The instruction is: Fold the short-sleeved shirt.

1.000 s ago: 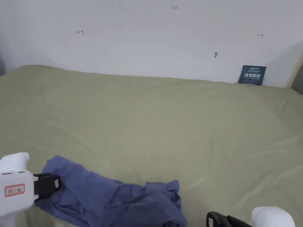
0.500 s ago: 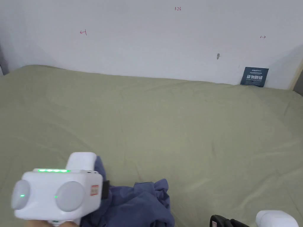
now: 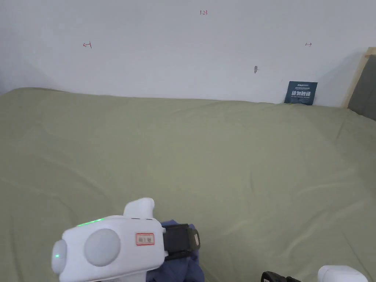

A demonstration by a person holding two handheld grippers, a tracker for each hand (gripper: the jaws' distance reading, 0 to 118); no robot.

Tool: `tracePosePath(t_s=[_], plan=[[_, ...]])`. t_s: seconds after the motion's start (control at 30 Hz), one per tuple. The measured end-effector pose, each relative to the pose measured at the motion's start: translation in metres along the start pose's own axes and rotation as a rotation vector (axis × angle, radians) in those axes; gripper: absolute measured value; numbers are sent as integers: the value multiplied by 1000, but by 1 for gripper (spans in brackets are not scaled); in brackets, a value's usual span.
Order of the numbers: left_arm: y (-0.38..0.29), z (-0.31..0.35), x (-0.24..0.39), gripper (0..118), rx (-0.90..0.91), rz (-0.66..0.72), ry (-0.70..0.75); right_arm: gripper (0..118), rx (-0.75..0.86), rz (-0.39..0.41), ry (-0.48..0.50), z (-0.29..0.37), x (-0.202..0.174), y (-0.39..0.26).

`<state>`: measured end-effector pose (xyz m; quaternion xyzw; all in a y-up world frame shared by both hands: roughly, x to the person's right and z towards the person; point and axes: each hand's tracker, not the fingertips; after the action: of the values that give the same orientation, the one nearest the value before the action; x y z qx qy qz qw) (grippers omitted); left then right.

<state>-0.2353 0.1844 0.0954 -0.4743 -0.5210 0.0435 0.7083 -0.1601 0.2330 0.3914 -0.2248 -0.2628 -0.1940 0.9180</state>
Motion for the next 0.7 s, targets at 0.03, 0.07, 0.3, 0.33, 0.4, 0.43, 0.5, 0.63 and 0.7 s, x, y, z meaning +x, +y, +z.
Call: tracePosePath(t_s=[0.03,0.07,0.3,0.33,0.4,0.43,0.5,0.63,0.7], plan=[[3,8,-3,76,25,-9,-21,2,1,-2,0,0,0,0],[5,14,-8,73,47,-23,-45,2,4,-4,2,-1,0,0],[-5,-9,-74,0,124,95,-8,2,15,8,29,-1,-5,3],[-10,-15,-80,0,126,154,-34,2,17,10,33,0,-6,3],[-22,-29,-87,0,140,167,-61,2,18,12,36,1,-6,3],[-29,-35,-85,0,144,166,-65,2,19,11,32,1,-6,4],[-43,-52,-78,0,103,178,-99,2,22,4,32,2,-3,4],[-73,-78,-60,0,94,192,-159,2,29,-8,19,3,0,6],[-84,-91,-54,0,90,205,-185,2,31,-9,19,3,0,6]])
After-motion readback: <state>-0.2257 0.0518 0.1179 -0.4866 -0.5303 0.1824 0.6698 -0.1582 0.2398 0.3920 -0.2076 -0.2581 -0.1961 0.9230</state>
